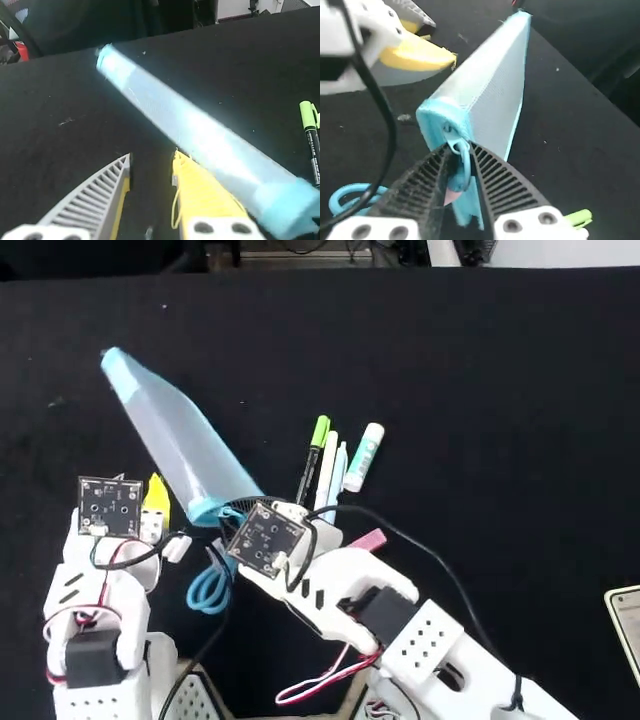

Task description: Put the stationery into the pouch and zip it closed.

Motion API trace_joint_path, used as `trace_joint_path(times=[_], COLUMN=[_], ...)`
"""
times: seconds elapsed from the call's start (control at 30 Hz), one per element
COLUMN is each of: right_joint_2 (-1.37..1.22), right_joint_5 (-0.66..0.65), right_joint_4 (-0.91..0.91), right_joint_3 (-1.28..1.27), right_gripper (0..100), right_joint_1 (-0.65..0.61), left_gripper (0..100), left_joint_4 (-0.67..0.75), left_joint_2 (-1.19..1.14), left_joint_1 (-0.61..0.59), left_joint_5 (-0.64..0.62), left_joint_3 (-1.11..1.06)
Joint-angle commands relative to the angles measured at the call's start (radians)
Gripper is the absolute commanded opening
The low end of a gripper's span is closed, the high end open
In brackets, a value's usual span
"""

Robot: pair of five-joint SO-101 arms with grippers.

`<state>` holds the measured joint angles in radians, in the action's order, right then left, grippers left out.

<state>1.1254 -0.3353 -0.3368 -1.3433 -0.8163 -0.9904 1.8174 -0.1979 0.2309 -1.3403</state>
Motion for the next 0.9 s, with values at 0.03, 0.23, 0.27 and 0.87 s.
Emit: trace_joint_path(times=[0.03, 0.23, 0.27, 0.87], right_joint_2=[0.022, 0.027, 0.027, 0.025], right_joint_5=[0.000, 0.000, 0.000, -0.006], right_joint_4=[0.112, 0.115, 0.115, 0.117], right_joint_3=[-0.039, -0.041, -0.041, -0.044], right_gripper=[1.1, 1.1, 1.1, 1.1], right_joint_1=[-0.006, -0.006, -0.006, -0.005], left_gripper=[15, 15, 15, 22], left_joint_4=[-0.126, -0.206, -0.206, -0.308], left_joint_2=[0.005, 0.000, 0.002, 0.003], left_joint_1=[0.044, 0.183, 0.197, 0.219], left_joint_5=[0.015, 0.020, 0.020, 0.023], left_joint_3=[0.199, 0.222, 0.216, 0.289])
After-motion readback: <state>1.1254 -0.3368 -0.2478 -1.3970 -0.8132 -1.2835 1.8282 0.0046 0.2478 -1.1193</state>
